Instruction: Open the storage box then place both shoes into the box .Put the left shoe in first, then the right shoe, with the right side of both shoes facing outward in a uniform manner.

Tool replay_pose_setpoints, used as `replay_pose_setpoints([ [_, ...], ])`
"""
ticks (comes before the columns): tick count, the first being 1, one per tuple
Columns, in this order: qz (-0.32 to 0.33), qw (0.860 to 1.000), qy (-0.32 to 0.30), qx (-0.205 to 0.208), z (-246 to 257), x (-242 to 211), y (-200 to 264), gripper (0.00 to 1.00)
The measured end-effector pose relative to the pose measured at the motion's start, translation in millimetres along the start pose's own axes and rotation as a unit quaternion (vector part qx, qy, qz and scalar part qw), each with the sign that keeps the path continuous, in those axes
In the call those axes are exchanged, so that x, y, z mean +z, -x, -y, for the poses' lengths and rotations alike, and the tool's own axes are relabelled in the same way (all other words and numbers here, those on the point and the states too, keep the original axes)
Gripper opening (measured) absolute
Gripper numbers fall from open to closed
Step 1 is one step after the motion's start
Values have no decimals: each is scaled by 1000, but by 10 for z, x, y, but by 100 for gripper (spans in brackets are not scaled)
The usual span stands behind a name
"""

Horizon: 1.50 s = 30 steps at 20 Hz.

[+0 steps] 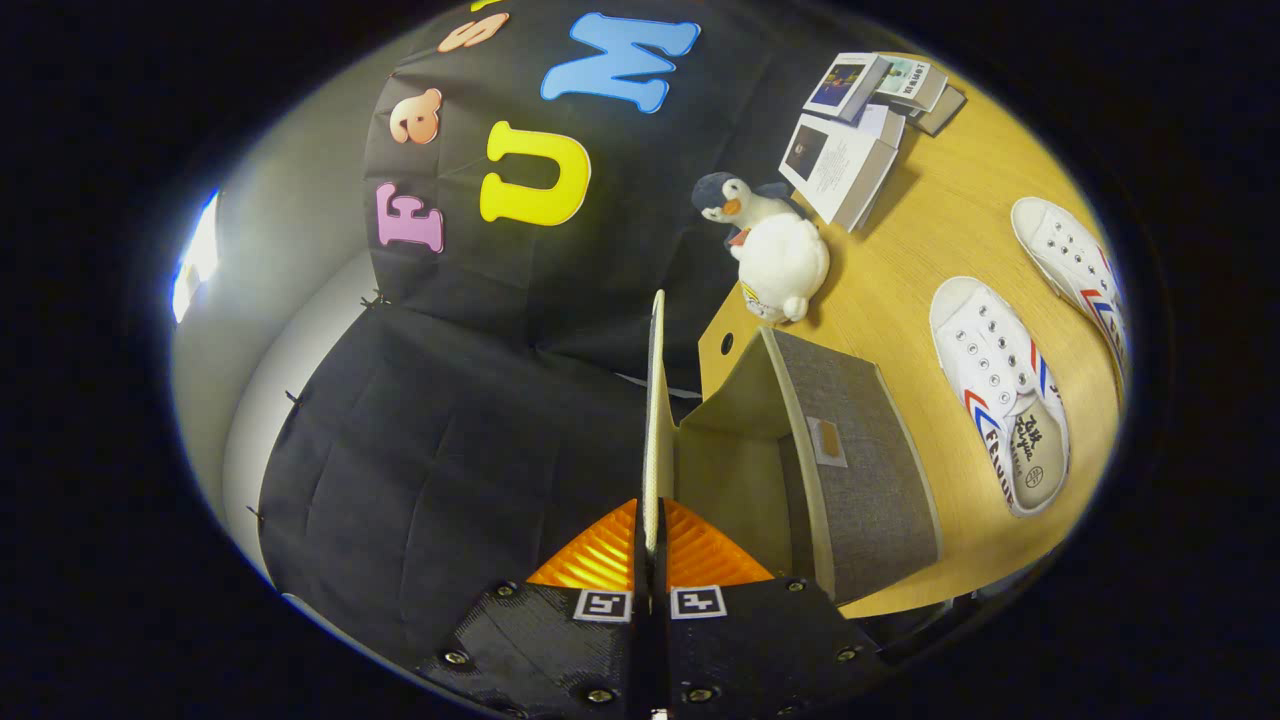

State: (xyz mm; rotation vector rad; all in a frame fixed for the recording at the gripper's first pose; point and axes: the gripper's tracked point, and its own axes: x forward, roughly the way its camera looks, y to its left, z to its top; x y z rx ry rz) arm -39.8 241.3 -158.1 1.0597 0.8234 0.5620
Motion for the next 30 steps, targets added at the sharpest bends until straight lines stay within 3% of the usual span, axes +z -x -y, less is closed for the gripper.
replay_pose_setpoints([
  [9, 45, 996, 73, -14, -551, -124, -226, 0],
  [18, 33, 990, 134, -7, -968, -578, -669, 0],
  [20, 29, 985, 167, -8, -1067, -666, -730, 5],
  [21, 26, 983, 184, -1, -1136, -738, -800, 8],
  [23, 20, 976, 215, 12, -1273, -852, -896, 30],
  [24, 14, 974, 227, 18, -1309, -931, -914, 59],
  [25, 9, 971, 236, 22, -1332, -969, -955, 70],
  [26, 7, 969, 248, 20, -1347, -974, -955, 87],
  [30, -10, 958, 286, 23, -1420, -1110, -1022, 92],
])
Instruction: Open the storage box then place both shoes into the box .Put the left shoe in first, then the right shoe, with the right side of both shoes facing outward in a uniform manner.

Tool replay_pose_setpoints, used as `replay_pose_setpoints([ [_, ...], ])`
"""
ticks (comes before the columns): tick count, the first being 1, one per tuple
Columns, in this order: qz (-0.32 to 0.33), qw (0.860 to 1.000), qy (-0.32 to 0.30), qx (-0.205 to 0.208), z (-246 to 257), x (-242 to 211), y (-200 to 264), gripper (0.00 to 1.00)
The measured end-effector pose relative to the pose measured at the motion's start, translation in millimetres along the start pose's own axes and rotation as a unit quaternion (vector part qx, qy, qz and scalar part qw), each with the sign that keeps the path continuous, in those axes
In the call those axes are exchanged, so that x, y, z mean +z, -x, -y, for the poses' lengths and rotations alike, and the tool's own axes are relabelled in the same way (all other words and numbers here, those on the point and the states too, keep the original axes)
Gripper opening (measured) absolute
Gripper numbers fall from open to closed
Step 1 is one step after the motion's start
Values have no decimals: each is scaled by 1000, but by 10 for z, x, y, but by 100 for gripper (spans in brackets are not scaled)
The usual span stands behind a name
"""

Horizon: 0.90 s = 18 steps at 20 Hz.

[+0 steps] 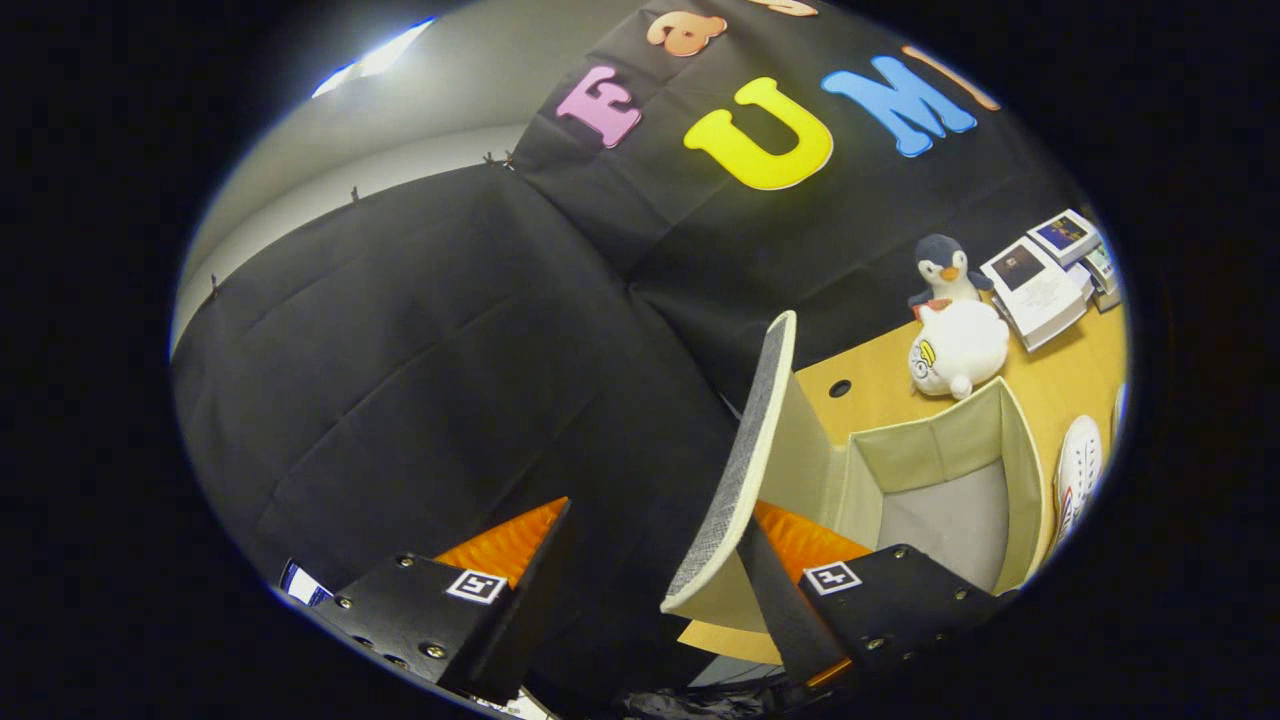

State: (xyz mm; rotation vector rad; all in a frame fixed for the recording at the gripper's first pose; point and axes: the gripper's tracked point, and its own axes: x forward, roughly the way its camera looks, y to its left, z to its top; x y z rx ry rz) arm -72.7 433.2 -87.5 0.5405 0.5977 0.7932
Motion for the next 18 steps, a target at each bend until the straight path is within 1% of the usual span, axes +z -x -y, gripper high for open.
replay_pose_setpoints([
  [4, -19, 1000, 15, 11, -45, -57, -39, 93],
  [7, -29, 999, 28, -3, 51, -75, 31, 93],
  [9, -24, 999, 40, -18, 182, -22, 113, 93],
  [10, -22, 998, 49, -29, 257, 5, 155, 96],
  [15, -5, 991, 101, -87, 679, 244, 463, 96],
  [18, 2, 987, 115, -113, 924, 364, 638, 96],
])
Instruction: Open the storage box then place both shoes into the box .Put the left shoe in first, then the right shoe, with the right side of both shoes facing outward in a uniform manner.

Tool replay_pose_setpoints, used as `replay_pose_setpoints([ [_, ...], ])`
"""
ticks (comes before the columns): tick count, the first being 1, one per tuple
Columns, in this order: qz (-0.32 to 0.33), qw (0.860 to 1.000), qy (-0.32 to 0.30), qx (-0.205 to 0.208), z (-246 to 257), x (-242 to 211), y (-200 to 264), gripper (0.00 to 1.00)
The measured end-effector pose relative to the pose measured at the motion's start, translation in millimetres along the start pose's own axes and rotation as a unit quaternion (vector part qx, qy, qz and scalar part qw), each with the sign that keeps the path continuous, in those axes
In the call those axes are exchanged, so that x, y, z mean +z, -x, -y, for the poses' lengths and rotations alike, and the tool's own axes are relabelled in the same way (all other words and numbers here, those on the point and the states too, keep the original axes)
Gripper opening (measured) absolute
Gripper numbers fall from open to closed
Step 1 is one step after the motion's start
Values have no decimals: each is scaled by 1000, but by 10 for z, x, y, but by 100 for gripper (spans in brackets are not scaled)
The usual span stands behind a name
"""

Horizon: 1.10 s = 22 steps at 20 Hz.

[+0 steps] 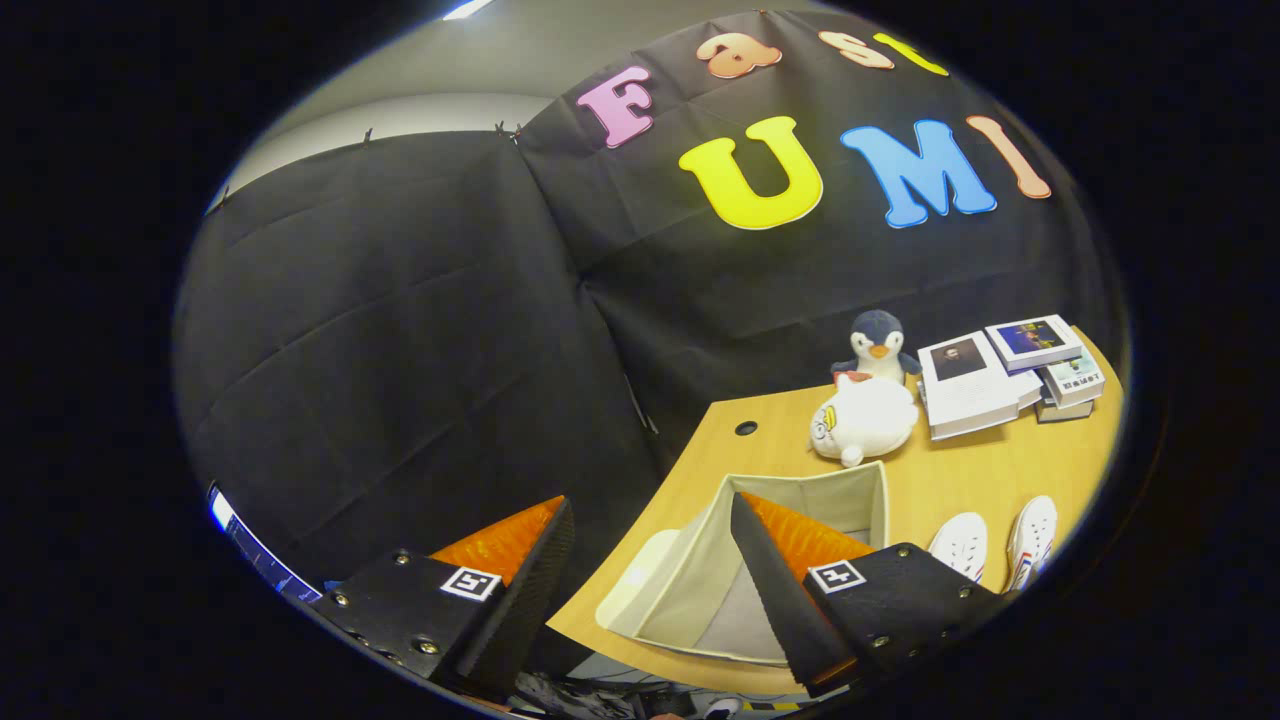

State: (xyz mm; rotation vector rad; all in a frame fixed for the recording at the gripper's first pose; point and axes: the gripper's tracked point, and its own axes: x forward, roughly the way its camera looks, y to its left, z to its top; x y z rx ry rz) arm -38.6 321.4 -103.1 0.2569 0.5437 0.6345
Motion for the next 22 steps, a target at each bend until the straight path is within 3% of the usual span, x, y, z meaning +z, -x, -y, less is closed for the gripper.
replay_pose_setpoints([
  [13, 3, 995, 0, -102, 1342, 135, 431, 96],
  [22, -19, 986, -20, -165, 2162, -133, 619, 96],
])
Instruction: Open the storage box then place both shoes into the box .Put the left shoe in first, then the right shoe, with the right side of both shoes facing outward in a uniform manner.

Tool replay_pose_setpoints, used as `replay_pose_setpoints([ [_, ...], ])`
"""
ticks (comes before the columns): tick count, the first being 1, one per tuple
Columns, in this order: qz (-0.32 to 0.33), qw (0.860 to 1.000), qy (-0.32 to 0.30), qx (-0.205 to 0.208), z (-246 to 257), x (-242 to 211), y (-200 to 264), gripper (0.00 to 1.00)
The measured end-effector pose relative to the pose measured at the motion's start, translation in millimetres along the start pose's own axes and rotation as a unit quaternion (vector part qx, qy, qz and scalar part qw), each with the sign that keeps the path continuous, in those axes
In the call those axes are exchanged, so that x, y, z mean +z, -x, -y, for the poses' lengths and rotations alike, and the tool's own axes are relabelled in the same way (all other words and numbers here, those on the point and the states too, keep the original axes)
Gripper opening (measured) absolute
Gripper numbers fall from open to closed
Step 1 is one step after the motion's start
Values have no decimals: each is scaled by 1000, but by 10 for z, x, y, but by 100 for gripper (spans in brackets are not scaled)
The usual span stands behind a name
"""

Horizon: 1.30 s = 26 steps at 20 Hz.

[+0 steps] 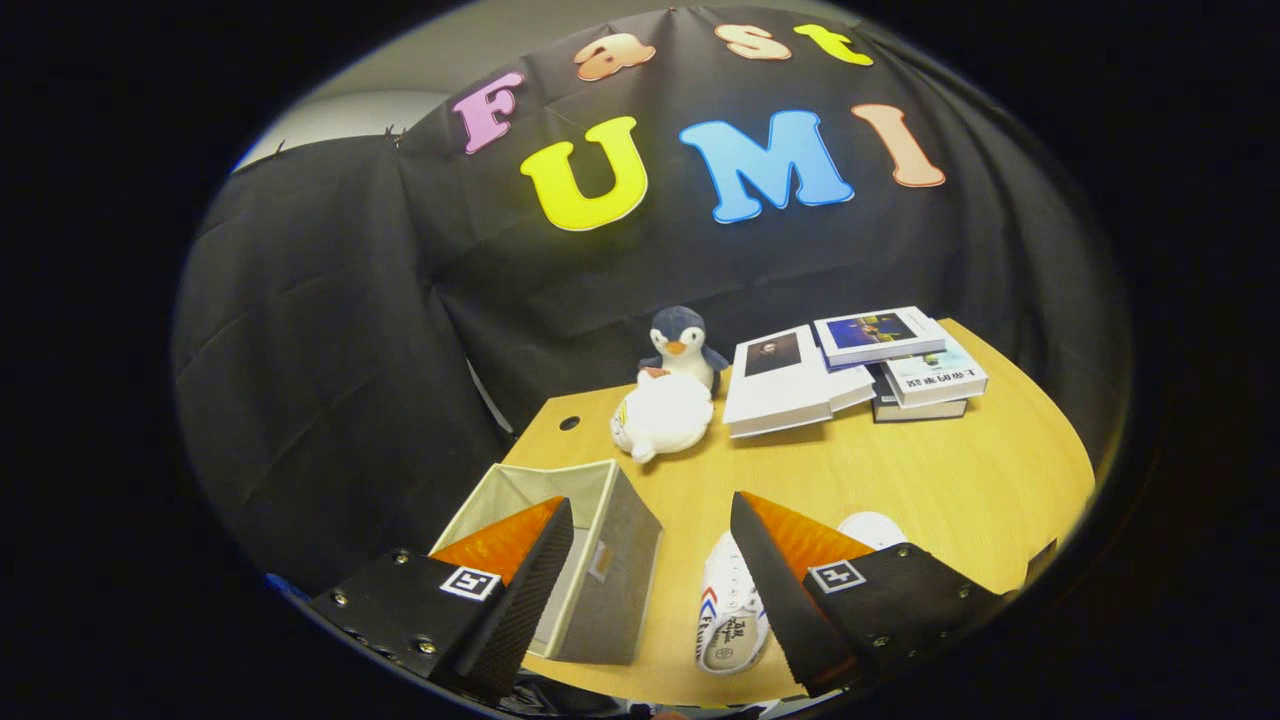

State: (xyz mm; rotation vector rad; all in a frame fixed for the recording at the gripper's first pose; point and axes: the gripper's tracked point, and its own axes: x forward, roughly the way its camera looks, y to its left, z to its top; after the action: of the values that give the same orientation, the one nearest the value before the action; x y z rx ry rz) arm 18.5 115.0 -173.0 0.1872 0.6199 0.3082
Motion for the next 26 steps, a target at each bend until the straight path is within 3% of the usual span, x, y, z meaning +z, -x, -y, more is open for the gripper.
replay_pose_setpoints([
  [11, -84, 996, -17, -36, 682, -780, -337, 96],
  [26, -199, 976, -34, -78, 1072, -1614, -729, 98],
])
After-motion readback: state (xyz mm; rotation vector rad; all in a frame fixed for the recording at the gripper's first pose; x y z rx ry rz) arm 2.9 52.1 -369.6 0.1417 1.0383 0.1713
